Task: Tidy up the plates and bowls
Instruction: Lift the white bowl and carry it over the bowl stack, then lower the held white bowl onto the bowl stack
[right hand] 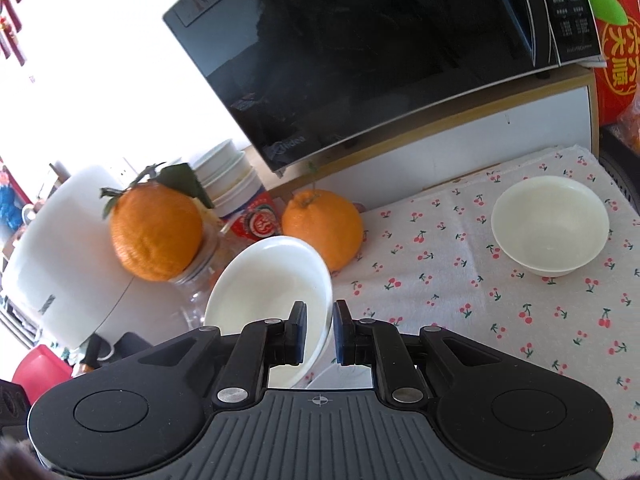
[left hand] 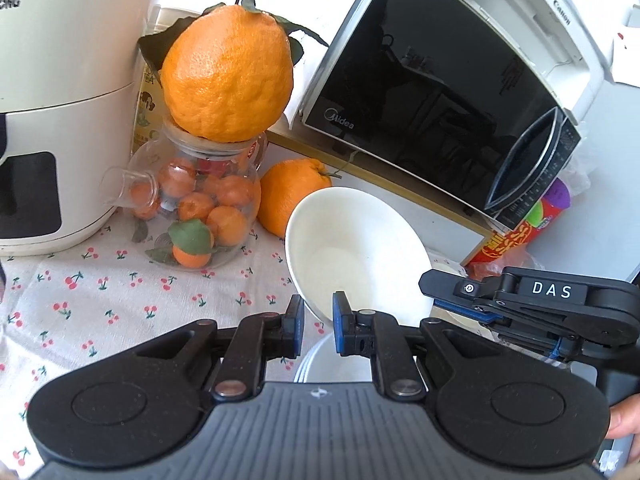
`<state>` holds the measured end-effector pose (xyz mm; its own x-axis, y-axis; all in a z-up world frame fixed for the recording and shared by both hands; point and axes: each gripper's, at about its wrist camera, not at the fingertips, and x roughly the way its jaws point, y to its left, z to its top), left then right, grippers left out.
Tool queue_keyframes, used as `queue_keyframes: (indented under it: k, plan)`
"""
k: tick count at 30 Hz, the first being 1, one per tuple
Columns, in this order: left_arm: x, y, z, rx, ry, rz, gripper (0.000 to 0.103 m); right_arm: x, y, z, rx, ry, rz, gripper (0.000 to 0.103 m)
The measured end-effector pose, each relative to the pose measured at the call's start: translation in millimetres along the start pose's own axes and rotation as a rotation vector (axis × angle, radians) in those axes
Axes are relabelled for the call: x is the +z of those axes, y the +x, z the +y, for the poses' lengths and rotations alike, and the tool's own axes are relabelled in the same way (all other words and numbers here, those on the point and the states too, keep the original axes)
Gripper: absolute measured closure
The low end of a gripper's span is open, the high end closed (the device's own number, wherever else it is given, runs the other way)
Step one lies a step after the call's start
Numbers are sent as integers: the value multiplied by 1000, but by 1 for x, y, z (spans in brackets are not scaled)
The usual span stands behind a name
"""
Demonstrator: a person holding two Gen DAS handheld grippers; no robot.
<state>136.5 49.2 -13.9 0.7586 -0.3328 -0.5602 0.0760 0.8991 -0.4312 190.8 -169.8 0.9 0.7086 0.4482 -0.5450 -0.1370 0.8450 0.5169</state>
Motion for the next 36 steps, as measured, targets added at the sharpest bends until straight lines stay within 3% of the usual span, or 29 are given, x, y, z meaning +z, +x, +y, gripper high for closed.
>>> queue_keyframes:
  k: [16,27,36]
  plan:
    - [-16,-53,7,11,41,63,90,-30,-36,20,39,48,104,88]
    - [-19,-86,20,81,34,145,90,-55,-40,45,60,33,210,88]
    - [-25,-103,33,141,74,162,89,-74,-29,70,72,-18,266,88]
